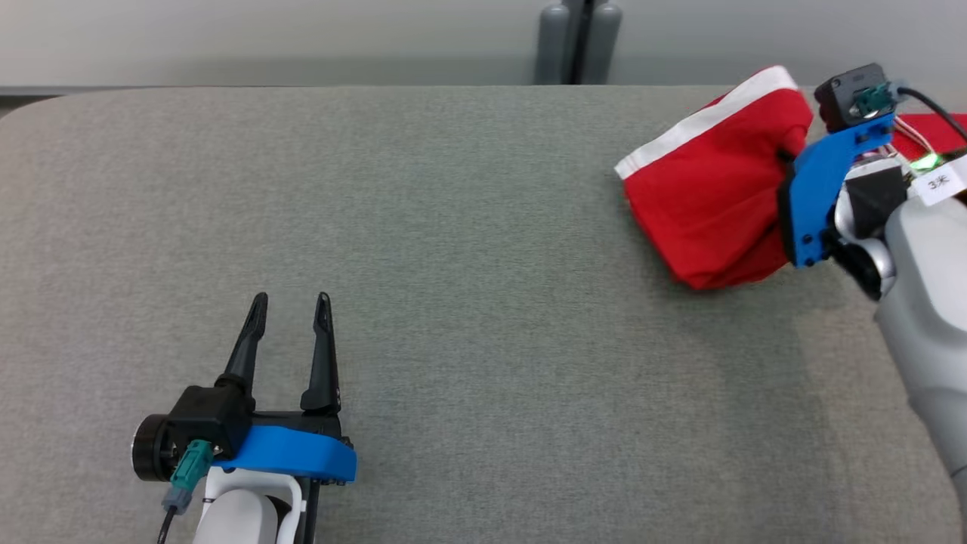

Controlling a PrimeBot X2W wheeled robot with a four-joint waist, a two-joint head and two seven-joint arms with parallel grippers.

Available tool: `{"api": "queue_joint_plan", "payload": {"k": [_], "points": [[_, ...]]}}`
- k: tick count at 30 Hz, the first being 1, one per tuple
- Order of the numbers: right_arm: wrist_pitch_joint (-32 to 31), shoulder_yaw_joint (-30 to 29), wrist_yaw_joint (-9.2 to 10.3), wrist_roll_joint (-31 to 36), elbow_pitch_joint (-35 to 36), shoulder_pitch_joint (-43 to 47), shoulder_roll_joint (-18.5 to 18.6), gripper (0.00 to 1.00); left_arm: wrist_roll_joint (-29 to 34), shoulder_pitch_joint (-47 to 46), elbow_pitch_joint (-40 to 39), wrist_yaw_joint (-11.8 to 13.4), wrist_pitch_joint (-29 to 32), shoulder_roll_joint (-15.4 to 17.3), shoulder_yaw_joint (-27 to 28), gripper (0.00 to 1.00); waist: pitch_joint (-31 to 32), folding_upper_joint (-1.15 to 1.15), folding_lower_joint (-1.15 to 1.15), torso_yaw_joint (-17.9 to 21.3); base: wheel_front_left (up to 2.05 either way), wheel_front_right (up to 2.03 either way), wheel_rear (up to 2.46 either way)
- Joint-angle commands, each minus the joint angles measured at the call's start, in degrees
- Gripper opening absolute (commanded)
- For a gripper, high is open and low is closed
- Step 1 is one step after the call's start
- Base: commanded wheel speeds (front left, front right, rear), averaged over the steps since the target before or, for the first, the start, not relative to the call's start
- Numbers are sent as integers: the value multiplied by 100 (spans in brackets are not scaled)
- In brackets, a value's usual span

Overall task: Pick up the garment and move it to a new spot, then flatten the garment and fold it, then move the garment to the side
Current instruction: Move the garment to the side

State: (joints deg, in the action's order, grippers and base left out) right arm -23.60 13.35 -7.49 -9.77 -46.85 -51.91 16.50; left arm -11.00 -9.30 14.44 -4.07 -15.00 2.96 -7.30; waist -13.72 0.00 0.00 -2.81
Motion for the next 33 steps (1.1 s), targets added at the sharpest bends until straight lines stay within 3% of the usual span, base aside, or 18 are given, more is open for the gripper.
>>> {"api": "queue_joint_plan", "payload": {"k": [1,5,10,22,33], "points": [[60,286,-1,-28,181,-177,361,0,22,-6,-66,-20,-23,-3,41,100,55,0,0,220,0,0,0],[239,836,-1,-43,387,-371,966,0,36,-146,-151,-68,-22,-5,-22,100,-121,0,0,484,0,0,0],[797,1006,-1,-113,372,-658,1571,0,82,-426,-246,-117,-19,-2,-182,100,-490,0,0,627,0,0,0],[1534,799,0,-543,-112,-989,2043,0,259,-849,-349,-174,-19,24,-295,100,-1177,0,0,678,0,0,0],[1605,337,0,41,-840,-915,2722,0,357,-1105,-425,-223,-19,131,-437,100,-1617,0,0,435,0,0,0]]}}
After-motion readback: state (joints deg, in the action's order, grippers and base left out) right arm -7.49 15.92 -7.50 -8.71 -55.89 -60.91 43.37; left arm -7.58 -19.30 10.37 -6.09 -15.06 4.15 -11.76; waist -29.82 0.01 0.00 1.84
